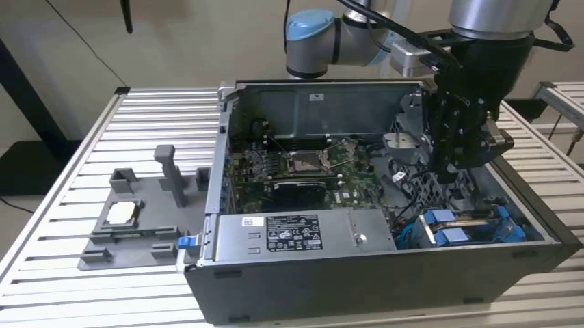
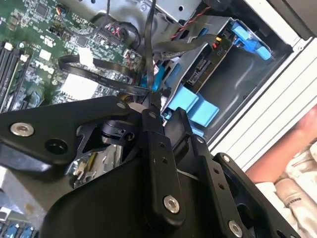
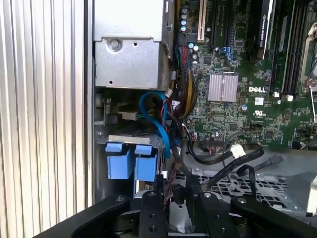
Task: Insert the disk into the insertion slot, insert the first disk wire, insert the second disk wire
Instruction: 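Insert the second disk wire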
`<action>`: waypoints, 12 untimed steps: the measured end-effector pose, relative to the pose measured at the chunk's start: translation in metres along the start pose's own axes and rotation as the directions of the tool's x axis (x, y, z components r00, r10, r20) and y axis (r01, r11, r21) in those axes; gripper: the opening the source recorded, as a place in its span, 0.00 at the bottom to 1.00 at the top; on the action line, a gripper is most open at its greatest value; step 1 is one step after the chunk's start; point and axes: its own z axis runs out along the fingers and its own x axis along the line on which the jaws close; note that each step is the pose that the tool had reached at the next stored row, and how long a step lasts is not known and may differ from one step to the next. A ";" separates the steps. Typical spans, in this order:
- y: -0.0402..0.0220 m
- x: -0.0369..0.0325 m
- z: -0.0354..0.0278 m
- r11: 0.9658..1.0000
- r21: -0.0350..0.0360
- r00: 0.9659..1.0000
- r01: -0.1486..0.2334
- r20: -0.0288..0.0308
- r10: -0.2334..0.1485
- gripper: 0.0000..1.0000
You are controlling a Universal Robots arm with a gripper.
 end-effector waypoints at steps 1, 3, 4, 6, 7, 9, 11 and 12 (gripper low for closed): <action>0.0009 -0.0007 0.0004 1.000 0.001 1.000 0.004 0.000 -0.004 0.32; 0.0038 -0.0021 0.0015 1.000 0.004 1.000 0.009 0.000 -0.009 0.32; 0.0058 -0.0026 0.0019 1.000 0.006 1.000 0.010 0.000 -0.010 0.32; 0.0100 -0.0029 0.0020 1.000 0.013 1.000 0.010 0.000 -0.010 0.32; 0.0109 -0.0029 0.0019 1.000 0.016 1.000 0.010 -0.001 -0.010 0.30; 0.0112 -0.0029 0.0019 1.000 0.020 1.000 0.010 -0.001 -0.010 0.23; 0.0112 -0.0030 0.0019 1.000 0.023 1.000 0.013 -0.001 -0.013 0.23; 0.0113 -0.0030 0.0019 1.000 0.024 1.000 0.015 -0.001 -0.015 0.23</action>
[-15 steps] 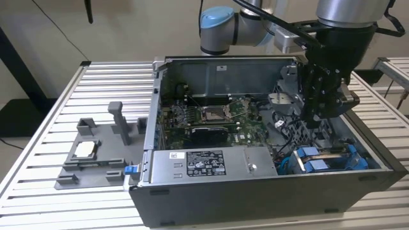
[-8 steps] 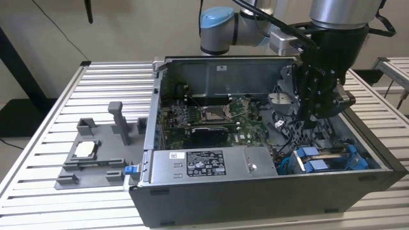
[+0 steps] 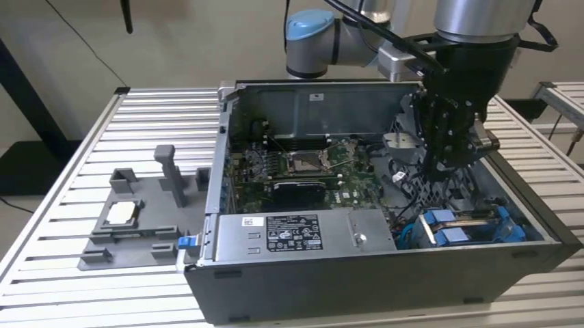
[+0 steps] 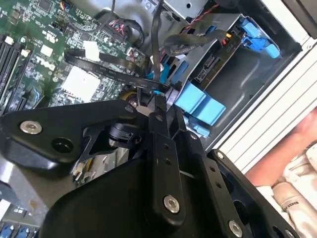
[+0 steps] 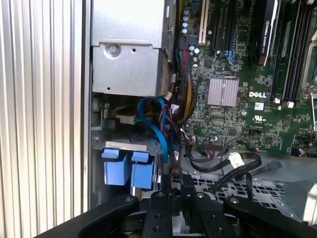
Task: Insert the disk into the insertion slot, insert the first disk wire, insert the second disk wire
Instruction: 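Insert the second disk wire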
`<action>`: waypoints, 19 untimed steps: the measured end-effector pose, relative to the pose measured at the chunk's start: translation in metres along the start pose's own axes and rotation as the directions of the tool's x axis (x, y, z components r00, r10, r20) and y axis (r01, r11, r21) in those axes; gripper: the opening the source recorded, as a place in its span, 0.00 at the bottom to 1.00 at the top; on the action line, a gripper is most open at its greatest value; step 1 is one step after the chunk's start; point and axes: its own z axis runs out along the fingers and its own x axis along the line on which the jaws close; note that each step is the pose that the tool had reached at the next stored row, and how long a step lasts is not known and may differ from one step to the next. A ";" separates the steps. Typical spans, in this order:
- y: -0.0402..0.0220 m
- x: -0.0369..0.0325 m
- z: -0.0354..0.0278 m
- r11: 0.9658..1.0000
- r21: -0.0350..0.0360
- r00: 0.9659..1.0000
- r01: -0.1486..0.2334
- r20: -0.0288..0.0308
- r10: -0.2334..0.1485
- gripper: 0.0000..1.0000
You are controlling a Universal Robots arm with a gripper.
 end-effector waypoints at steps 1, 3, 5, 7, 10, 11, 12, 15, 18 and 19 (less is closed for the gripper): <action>0.0000 0.0000 0.0000 1.000 0.002 1.000 0.002 0.000 -0.002 0.23; -0.0001 0.0000 0.0000 1.000 0.004 1.000 0.007 0.000 -0.007 0.23; -0.0002 0.0001 -0.0001 1.000 0.005 1.000 0.014 0.001 -0.014 0.23; -0.0003 0.0004 -0.0001 1.000 0.006 1.000 0.025 0.002 -0.025 0.23; -0.0004 0.0006 0.0001 0.999 0.008 0.999 0.037 0.003 -0.037 0.23; -0.0004 0.0008 0.0001 0.999 0.008 0.999 0.041 0.003 -0.041 0.23; -0.0006 0.0009 0.0001 0.999 0.009 0.999 0.047 0.004 -0.047 0.23; -0.0015 0.0012 0.0002 0.998 0.011 0.998 0.062 0.005 -0.062 0.23; -0.0018 0.0013 0.0003 0.997 0.012 0.997 0.071 0.006 -0.071 0.23; -0.0019 0.0013 0.0003 0.997 0.013 0.997 0.071 0.006 -0.071 0.23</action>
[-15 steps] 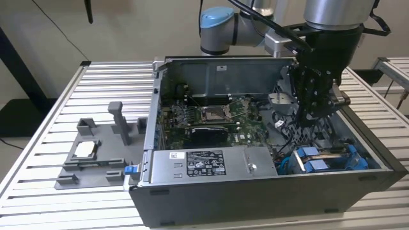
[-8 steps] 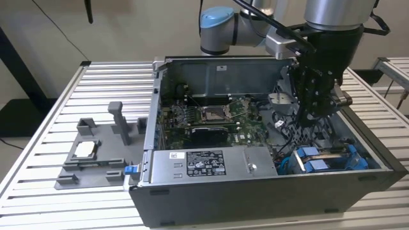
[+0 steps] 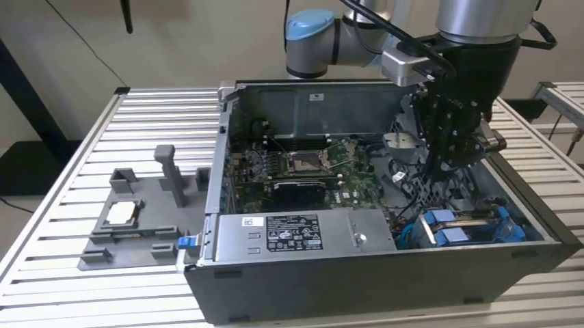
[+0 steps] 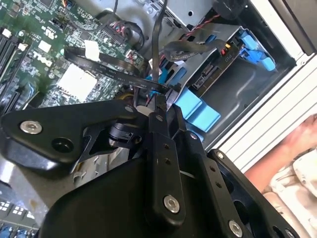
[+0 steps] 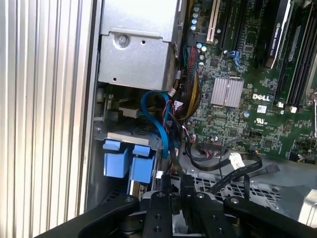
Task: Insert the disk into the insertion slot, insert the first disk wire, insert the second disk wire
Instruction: 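Insert the second disk wire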
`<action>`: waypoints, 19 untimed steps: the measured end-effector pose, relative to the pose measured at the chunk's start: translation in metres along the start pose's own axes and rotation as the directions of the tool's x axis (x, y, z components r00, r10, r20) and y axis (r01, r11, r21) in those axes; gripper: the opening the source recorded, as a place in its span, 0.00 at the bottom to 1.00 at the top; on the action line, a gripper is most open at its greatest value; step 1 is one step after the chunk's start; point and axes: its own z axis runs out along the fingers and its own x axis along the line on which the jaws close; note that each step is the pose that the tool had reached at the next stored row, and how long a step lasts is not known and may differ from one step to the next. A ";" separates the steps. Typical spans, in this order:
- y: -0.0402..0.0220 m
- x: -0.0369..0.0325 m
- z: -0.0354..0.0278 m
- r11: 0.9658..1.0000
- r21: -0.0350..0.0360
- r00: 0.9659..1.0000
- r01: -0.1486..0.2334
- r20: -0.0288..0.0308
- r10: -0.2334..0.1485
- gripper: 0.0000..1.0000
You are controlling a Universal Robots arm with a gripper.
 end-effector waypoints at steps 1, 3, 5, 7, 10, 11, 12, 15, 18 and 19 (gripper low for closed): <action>-0.0001 0.0000 0.0000 1.000 0.001 1.000 0.000 0.000 0.000 0.23; 0.0000 0.0001 -0.0002 1.000 0.005 1.000 -0.001 0.002 0.001 0.23; 0.0000 0.0004 -0.0020 1.000 0.007 1.000 -0.001 0.005 0.001 0.23; 0.0001 0.0004 -0.0023 1.000 0.010 1.000 -0.002 0.006 0.002 0.23; 0.0013 0.0002 -0.0021 1.000 0.019 1.000 -0.003 0.005 0.002 0.23; 0.0016 0.0001 -0.0019 1.000 0.021 1.000 -0.003 0.005 0.003 0.23; 0.0019 0.0000 -0.0017 1.000 0.022 1.000 -0.003 0.004 0.003 0.23; 0.0032 -0.0002 -0.0013 1.000 0.024 1.000 -0.003 0.004 0.003 0.23; 0.0043 -0.0003 -0.0012 1.000 0.025 1.000 -0.003 0.004 0.003 0.20; 0.0044 -0.0003 -0.0013 1.000 0.025 1.000 -0.003 0.004 0.003 0.20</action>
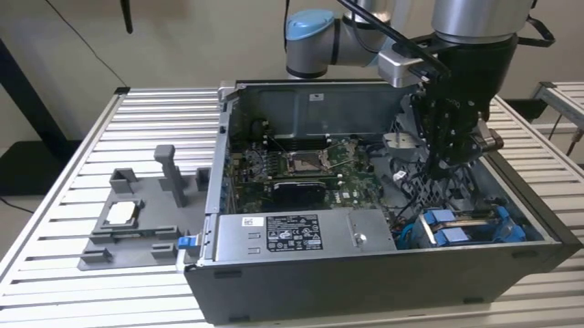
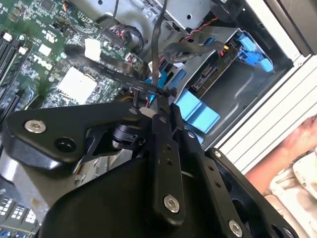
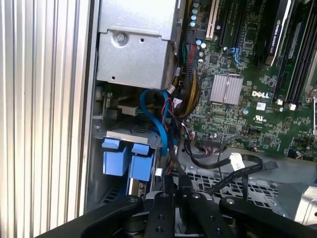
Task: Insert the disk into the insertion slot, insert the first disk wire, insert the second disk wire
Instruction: 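Insert the second disk wire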
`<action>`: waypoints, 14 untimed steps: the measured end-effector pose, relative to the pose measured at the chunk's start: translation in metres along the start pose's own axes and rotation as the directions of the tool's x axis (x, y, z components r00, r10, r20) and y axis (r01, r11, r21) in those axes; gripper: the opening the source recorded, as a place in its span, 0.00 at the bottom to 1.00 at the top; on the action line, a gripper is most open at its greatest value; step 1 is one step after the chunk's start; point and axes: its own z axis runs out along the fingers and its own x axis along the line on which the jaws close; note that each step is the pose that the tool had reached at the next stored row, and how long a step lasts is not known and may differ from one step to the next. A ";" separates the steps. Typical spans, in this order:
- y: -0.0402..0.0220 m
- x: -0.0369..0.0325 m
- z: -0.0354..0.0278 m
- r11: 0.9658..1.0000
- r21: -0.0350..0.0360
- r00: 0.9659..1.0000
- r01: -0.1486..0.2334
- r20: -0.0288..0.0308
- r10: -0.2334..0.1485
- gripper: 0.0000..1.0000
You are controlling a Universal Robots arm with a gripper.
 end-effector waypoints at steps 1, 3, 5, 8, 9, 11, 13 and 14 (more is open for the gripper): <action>0.0001 0.0000 0.0000 1.000 0.000 1.000 0.000 0.000 0.000 0.16; 0.0002 0.0001 0.0000 1.000 0.000 1.000 0.000 0.000 0.000 0.16; 0.0004 0.0007 0.0000 1.000 0.000 1.000 0.000 0.000 0.000 0.16; 0.0002 0.0039 0.0006 1.000 -0.001 1.000 0.000 0.001 0.000 0.16; 0.0000 0.0060 0.0010 1.000 -0.003 1.000 0.000 0.001 0.000 0.16; -0.0007 0.0104 0.0020 1.000 -0.004 1.000 0.000 0.005 0.000 0.16; -0.0014 0.0145 0.0031 1.000 -0.006 1.000 -0.001 0.009 0.001 0.16; -0.0018 0.0165 0.0039 1.000 -0.006 1.000 -0.001 0.013 0.001 0.16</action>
